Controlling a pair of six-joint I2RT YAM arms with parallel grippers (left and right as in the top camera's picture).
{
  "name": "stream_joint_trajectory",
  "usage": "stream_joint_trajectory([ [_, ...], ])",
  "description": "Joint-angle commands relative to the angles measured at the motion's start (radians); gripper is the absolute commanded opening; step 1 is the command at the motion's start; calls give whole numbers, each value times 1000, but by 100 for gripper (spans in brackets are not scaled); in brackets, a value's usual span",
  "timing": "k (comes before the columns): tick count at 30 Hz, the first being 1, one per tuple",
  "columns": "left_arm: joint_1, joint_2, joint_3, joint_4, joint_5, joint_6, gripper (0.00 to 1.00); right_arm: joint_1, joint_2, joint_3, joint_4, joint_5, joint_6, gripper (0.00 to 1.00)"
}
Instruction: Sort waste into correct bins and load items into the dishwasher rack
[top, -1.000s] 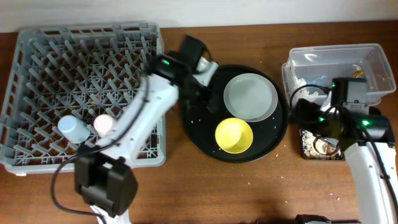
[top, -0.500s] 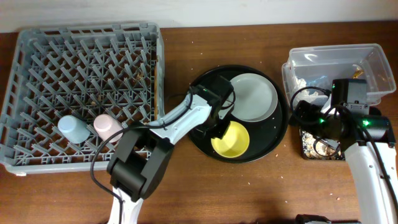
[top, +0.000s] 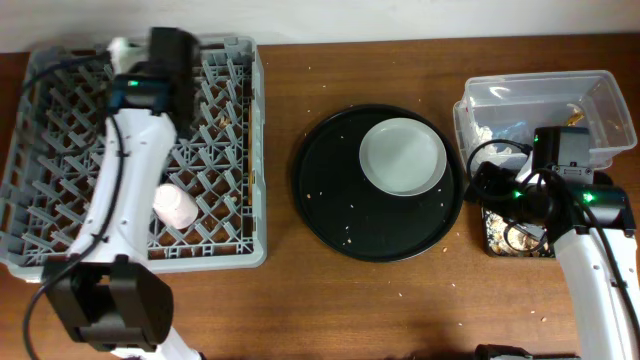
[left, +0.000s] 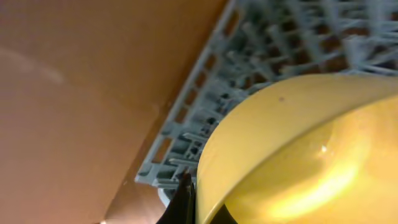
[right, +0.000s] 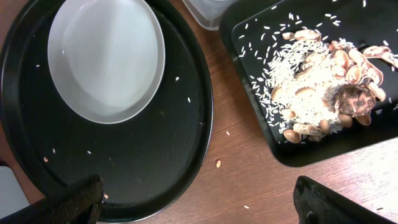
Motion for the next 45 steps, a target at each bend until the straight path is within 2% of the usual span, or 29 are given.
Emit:
stream_joint_trajectory([
  [1, 40, 11, -94, 126, -97, -22, 0, -6, 0, 2, 3, 17, 5, 98],
  [6, 42, 26, -269, 334, -95, -22, 0, -6, 0, 2, 3, 16, 5, 98],
  [9, 42, 92, -311, 395, -115, -22, 0, -6, 0, 2, 3, 16, 6, 98],
  [14, -11, 199, -311, 374, -118, -21, 0, -6, 0, 2, 3, 16, 6, 98],
  [18, -99, 206, -311, 333, -185, -22, 0, -6, 0, 2, 3, 16, 6, 99],
  [21, -128, 206, -311, 272, -181, -22, 1, -6, 0, 2, 3, 16, 5, 99],
  [22, -140, 206, -311, 243, -180, -22, 4, -6, 0, 2, 3, 16, 5, 98],
  [24, -177, 203, -311, 188, -171, -22, 30, -6, 0, 2, 3, 16, 6, 98],
  [26, -236, 183, -310, 131, -68, -22, 46, -6, 0, 2, 3, 13, 6, 98],
  [29, -328, 73, -280, 100, 180, -22, 60, -6, 0, 2, 3, -26, 5, 99],
  [31, -342, 23, -244, 90, 308, -21, 64, -6, 0, 2, 3, -26, 5, 98],
  [33, -345, -47, -190, 144, 707, -5, 66, -6, 0, 2, 3, -26, 5, 98],
  [36, -347, -38, -196, 333, 1240, 77, 65, -6, 0, 2, 3, -26, 5, 99],
  [40, -378, 116, -196, 460, 1348, -4, 61, -6, 0, 2, 3, -26, 5, 98],
  [45, -480, 291, -196, 557, 1346, -130, 58, -6, 1, 2, 3, -26, 5, 99],
])
